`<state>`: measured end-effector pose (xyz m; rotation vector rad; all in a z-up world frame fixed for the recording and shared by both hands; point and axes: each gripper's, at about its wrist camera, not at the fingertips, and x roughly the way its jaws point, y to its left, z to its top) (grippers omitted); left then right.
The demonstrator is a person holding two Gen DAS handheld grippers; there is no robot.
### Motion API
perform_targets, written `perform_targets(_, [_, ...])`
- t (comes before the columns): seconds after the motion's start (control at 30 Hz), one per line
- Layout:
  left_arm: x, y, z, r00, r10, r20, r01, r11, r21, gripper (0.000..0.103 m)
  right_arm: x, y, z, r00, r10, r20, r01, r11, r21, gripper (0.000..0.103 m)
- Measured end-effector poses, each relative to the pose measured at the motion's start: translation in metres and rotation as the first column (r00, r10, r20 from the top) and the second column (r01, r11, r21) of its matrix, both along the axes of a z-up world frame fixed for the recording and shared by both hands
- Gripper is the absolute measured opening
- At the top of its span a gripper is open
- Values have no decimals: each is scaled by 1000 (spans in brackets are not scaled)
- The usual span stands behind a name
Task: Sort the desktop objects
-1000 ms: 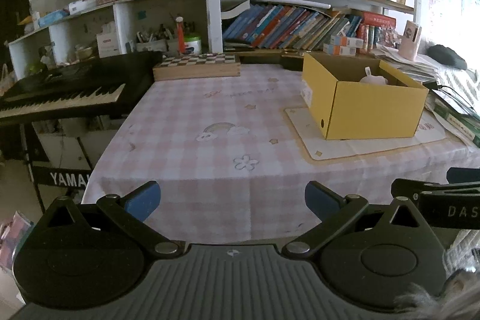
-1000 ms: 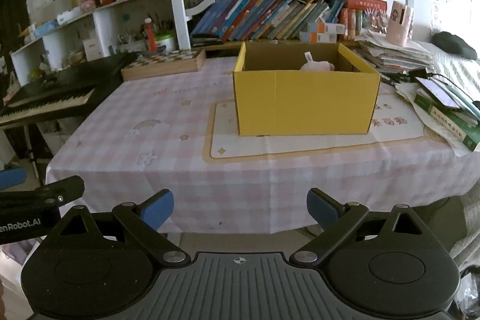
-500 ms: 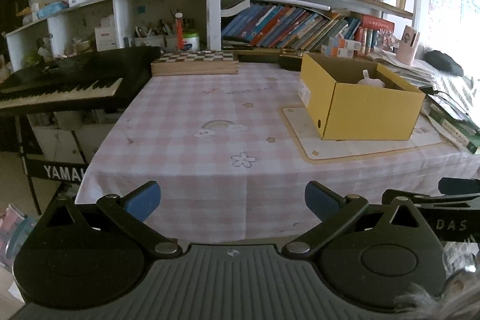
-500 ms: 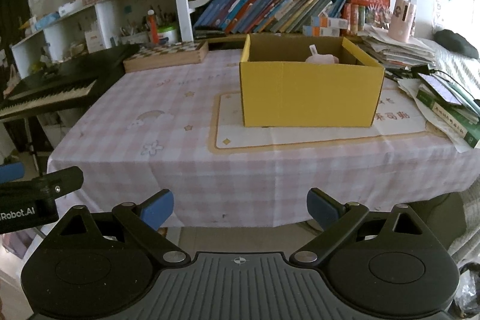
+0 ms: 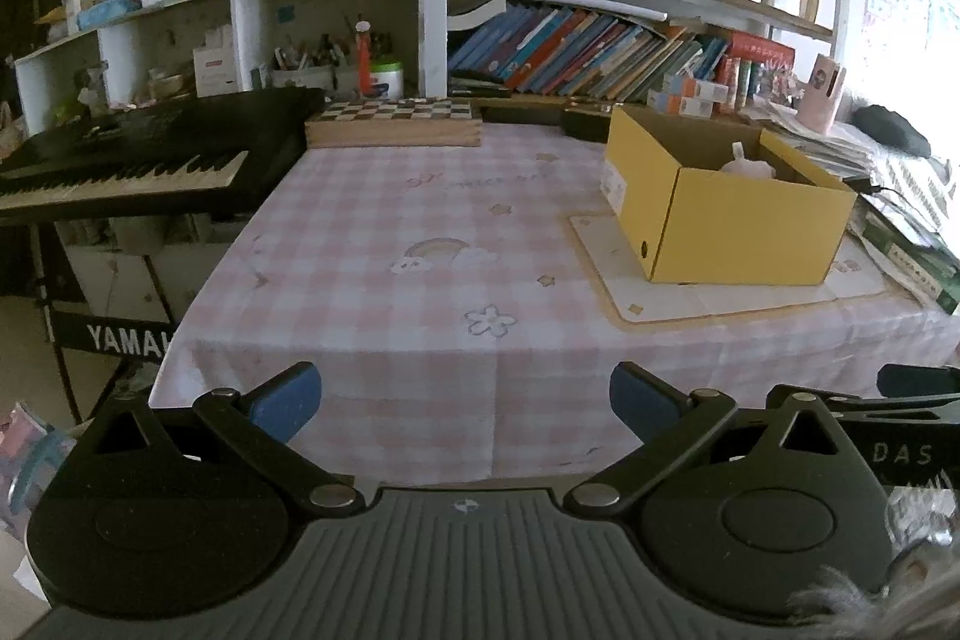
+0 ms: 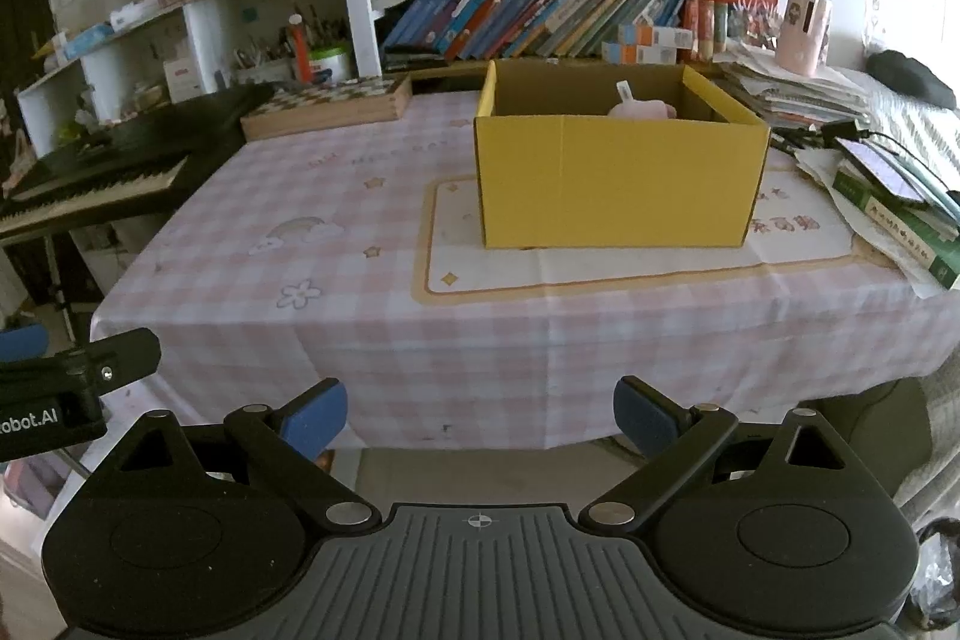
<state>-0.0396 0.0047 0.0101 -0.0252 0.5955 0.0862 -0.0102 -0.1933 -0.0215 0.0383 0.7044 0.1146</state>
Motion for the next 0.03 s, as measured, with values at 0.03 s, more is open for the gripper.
perform_targets(0.03, [1,1,0,1000,1,-8,-1,1000,-2,103,0,0,0,1000,1,-1,-1,1000,0,97])
